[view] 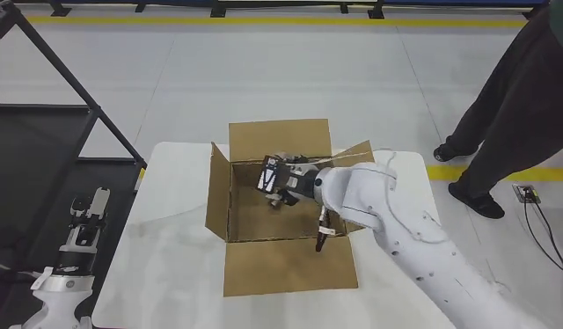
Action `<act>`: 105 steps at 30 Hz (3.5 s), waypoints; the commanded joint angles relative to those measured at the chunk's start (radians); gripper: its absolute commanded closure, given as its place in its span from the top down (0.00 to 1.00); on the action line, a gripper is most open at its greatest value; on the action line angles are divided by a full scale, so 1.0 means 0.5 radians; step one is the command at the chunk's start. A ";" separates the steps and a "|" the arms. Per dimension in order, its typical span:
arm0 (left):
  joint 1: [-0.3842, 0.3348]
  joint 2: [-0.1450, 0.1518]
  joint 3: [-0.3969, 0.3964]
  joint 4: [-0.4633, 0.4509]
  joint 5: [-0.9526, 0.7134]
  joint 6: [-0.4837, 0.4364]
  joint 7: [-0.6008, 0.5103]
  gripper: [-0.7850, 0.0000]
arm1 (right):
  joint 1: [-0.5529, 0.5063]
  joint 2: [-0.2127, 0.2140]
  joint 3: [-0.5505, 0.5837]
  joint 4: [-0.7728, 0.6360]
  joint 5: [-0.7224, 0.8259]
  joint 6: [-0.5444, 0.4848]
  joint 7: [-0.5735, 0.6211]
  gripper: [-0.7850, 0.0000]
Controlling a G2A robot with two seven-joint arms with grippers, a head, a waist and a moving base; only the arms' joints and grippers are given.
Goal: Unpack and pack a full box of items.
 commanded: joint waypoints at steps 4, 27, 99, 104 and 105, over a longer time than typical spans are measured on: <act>0.000 0.000 0.000 0.000 0.000 0.000 0.000 1.00 | -0.483 0.119 0.516 -0.534 -0.251 0.336 0.275 1.00; 0.000 0.000 0.000 0.000 0.000 0.000 0.000 1.00 | -1.018 0.255 1.369 -0.003 0.127 0.120 0.488 1.00; 0.000 0.000 0.000 0.000 0.000 0.000 0.000 1.00 | 0.217 0.065 -0.035 0.011 0.395 0.157 0.340 0.00; 0.000 0.000 0.000 0.000 0.000 0.000 0.000 1.00 | 0.468 -0.080 -0.391 0.547 0.572 0.051 0.474 0.00; 0.000 0.000 0.000 0.000 0.000 0.000 0.000 1.00 | 0.500 -0.110 -0.440 0.638 0.632 0.025 0.470 0.00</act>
